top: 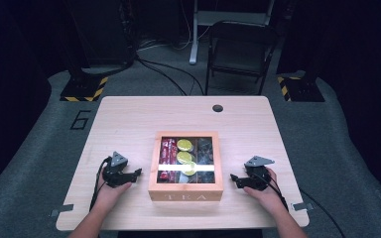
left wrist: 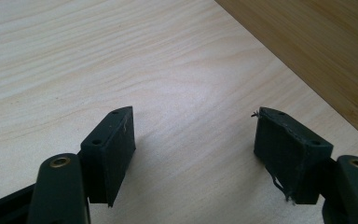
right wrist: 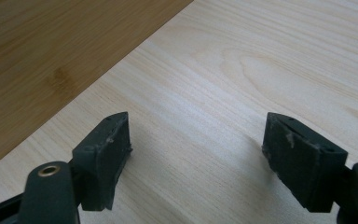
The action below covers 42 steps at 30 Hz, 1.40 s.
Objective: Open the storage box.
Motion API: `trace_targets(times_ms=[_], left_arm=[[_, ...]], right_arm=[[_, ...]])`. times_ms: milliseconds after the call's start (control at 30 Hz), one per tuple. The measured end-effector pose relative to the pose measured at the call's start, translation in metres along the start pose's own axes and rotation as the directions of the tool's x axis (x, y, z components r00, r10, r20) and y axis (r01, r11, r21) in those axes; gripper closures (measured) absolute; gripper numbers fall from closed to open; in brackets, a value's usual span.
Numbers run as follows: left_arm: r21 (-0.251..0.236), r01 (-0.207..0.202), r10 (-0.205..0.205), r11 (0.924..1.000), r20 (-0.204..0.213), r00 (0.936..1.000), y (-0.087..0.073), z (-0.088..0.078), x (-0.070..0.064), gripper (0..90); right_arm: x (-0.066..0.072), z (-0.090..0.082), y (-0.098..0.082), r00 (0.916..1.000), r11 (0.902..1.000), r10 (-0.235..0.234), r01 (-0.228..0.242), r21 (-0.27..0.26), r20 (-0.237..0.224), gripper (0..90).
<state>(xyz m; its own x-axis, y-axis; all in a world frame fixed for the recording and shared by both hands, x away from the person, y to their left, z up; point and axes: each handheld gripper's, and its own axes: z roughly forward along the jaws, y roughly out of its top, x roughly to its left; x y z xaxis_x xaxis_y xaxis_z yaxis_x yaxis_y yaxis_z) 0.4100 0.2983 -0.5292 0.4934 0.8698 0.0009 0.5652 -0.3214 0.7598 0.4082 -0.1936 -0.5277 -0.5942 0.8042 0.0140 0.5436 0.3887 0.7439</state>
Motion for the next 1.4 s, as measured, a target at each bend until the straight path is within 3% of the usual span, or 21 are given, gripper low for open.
trace_targets(times_ms=[1200,1400], left_arm=[[-0.002,0.000,0.000,1.0000,0.001,1.0000,-0.0003,-0.0002,0.0001,28.9],[0.019,0.014,-0.014,0.9997,0.016,0.9998,0.0032,-0.0060,-0.0001,35.6]], right_arm=[[-0.0005,-0.0002,-0.0007,0.9999,1.0000,-0.002,0.002,-0.009,0.010,22.6],[-0.0017,-0.0062,0.0037,1.0000,0.9994,0.007,-0.007,0.034,0.000,37.6]])
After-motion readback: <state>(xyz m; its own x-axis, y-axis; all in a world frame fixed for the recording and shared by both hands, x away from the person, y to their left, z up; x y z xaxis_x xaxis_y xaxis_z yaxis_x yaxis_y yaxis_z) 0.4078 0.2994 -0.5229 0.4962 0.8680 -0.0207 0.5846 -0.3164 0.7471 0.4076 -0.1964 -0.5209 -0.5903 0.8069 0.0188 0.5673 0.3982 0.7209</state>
